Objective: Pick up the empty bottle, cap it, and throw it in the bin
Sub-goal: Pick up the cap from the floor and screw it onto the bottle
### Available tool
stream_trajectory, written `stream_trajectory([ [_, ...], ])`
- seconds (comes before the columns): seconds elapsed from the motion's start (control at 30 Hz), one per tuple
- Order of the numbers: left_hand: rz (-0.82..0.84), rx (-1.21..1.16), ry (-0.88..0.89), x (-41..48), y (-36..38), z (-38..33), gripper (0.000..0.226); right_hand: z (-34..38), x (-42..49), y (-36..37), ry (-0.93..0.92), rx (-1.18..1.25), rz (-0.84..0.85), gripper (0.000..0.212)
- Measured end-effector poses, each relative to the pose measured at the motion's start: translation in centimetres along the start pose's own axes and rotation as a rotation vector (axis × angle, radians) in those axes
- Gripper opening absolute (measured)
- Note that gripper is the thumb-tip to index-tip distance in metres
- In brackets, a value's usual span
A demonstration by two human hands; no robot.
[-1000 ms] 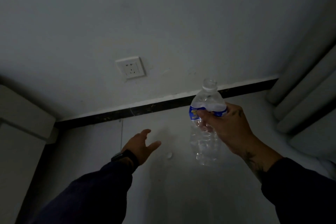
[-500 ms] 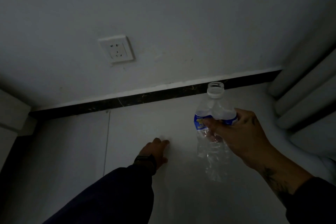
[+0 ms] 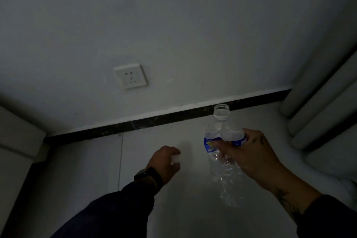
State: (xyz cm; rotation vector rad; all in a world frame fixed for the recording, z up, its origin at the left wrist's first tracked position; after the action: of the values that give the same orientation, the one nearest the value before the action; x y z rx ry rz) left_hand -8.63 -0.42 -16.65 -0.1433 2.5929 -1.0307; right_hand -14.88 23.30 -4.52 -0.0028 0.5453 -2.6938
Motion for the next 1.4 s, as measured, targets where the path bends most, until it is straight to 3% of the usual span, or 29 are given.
stream_trajectory([
  [0.17,-0.163,-0.285,0.16,-2.3,-7.1,-6.3,0.038,2.9,0.1,0.4,-0.049,-0.179,0.042,0.012],
  [0.3,-0.186,-0.544,0.297,-5.6,-12.2,-10.4,0.036,5.6,0.1,0.6,-0.183,-0.36,0.021,0.024],
  [0.47,-0.18,-0.645,0.44,-9.5,-16.0,-13.4,0.038,8.2,0.1,1.1,-0.36,-0.562,-0.009,0.027],
  [0.6,-0.169,-0.686,0.378,-10.8,-16.8,-13.8,0.035,8.9,-0.4,1.6,-0.368,-0.713,-0.053,0.012],
  [0.73,-0.228,-0.584,0.334,-11.3,-17.0,-13.7,0.033,9.5,-0.6,2.0,-0.608,-0.91,-0.153,0.038],
  [0.83,-0.254,-0.54,0.305,-11.4,-17.2,-14.0,0.03,10.0,-0.6,1.6,-0.635,-1.035,-0.193,0.031],
  [1.1,-0.181,-0.736,0.135,-11.6,-16.5,-14.7,0.03,10.7,-1.3,0.7,-0.876,-0.98,-0.344,0.028],
  [1.23,-0.117,-0.824,-0.023,-11.4,-15.8,-14.5,0.026,10.4,-1.2,0.8,-0.875,-1.024,-0.33,0.03],
  [1.4,-0.092,-0.958,-0.161,-11.3,-15.6,-14.6,0.038,10.6,-1.7,0.9,-0.856,-1.047,-0.336,0.025],
])
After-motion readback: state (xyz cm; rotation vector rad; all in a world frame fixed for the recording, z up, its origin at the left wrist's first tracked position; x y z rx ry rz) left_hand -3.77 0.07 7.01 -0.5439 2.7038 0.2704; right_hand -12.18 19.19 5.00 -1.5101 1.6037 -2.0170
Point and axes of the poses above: each hand's wrist, its own x-axis towards the middle knuckle, its own y-axis out of the palm, z = x × y, the point moved 2 cm from there along x, towards the middle knuckle, and after that the axes turned 13 degrees about -x, right-handed, at the moved point
